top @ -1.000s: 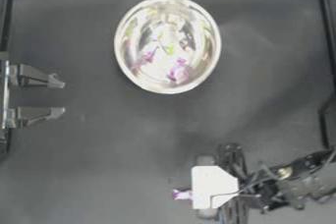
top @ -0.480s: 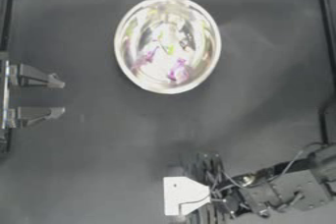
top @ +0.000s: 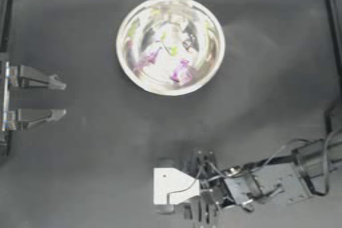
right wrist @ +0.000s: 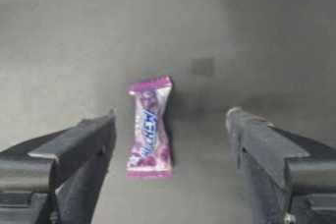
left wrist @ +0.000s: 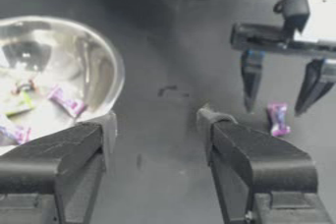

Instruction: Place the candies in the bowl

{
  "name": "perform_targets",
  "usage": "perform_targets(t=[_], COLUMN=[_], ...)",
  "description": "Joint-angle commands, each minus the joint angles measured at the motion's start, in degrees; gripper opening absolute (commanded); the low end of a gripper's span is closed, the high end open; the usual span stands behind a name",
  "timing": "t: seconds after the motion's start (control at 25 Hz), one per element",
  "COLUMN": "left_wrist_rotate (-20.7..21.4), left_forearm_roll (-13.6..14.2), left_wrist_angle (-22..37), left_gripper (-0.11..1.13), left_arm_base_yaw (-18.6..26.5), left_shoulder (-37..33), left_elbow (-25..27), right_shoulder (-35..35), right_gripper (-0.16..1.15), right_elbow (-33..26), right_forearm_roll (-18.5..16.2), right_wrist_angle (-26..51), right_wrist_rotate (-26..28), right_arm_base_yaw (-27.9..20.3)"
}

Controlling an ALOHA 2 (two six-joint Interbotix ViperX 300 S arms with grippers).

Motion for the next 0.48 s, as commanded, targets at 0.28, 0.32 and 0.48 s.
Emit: perform_targets(t=[0.28, 0.32, 0.48], left_wrist_rotate=[-0.2, -0.2, -0.2], left_forearm_roll=[-0.2, -0.2, -0.2], left_wrist_angle=[-0.4, -0.5, -0.5], left_gripper=[0.88, 0.88, 0.88], left_arm_base_yaw=[0.0, 0.0, 0.0], left_shoulder=[0.1, 0.1, 0.1], left_elbow=[-1.1, -1.1, -1.1], right_shoulder=[0.7, 0.8, 1.9], right_gripper=[0.95, 0.95, 0.95], right_elbow=[-1.5, -1.7, -2.8], right_forearm_roll=[1.9, 1.9, 1.9], right_wrist_angle=[-0.1, -0.1, 0.1], right_wrist_rotate=[-1.2, -1.2, -1.2], right_arm_base_yaw=[0.2, 0.3, 0.8])
